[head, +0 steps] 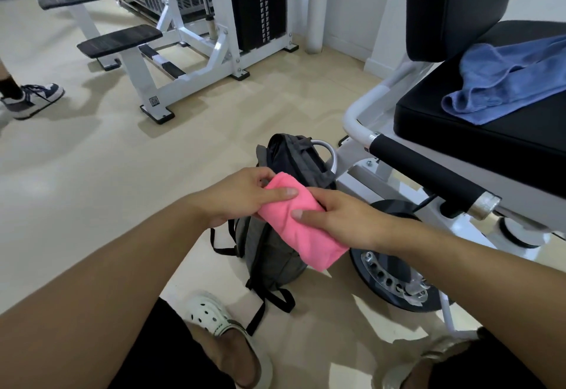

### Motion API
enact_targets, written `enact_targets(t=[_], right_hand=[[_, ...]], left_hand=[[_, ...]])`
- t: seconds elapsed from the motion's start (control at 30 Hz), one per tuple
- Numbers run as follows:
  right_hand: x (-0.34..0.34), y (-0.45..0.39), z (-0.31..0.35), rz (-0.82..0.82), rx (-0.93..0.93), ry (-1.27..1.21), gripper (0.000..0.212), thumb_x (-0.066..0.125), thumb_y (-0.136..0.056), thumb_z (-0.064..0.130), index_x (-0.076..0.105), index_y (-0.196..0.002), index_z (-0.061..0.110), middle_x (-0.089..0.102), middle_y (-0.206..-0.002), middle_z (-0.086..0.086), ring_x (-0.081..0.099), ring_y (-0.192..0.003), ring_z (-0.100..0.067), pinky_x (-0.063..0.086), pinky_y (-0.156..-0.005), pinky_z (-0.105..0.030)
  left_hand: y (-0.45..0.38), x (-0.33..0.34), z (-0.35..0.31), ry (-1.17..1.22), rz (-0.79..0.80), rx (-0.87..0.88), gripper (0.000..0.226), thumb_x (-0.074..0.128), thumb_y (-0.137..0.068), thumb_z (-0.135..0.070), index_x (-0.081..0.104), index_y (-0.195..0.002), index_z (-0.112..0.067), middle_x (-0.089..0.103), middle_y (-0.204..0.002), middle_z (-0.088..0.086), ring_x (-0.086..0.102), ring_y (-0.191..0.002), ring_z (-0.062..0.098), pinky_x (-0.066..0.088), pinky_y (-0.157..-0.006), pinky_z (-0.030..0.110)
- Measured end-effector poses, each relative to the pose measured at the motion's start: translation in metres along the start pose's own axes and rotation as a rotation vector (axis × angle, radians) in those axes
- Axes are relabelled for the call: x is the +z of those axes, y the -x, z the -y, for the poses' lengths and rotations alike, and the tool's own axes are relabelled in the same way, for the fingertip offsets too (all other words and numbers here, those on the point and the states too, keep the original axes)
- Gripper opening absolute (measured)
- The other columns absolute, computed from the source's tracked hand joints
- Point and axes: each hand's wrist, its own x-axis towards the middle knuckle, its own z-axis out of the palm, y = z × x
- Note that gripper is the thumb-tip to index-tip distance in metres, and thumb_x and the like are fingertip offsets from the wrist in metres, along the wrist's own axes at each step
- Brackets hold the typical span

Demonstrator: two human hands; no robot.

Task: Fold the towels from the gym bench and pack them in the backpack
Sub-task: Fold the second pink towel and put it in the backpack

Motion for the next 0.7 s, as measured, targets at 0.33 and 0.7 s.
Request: enact_targets(t=[0.33, 0.7], right_hand=[[-0.004, -0.037, -0.026, -0.368, 0.049, 0.420, 0.041, 0.043, -0.104, 0.025, 0.046, -0.145, 0.029, 0.070, -0.105, -0.008, 0.065, -0.089, -0.027, 0.056, -0.076, -0.040], [0.022, -0.093, -0.045, -0.351, 0.140, 0.611, 0.059, 0.039, -0.103, 0.017, 0.025, -0.160, 0.021, 0.069, -0.121, -0.015, 0.066, -0.107, -0.035, 0.056, -0.087, -0.044]], left_hand=[[-0.032, 0.000, 0.006, -0.490, -0.137, 0.004, 0.058, 0.054, -0.105, -0.031, 0.034, -0.158, -0.022, 0.046, -0.156, 0.010, 0.048, -0.139, 0.027, 0.036, -0.106, 0.027], [-0.035, -0.001, 0.013, -0.785, -0.038, -0.229, 0.044, 0.045, -0.104, -0.016, 0.046, -0.146, -0.006, 0.058, -0.140, 0.016, 0.057, -0.126, 0.033, 0.042, -0.088, 0.031]])
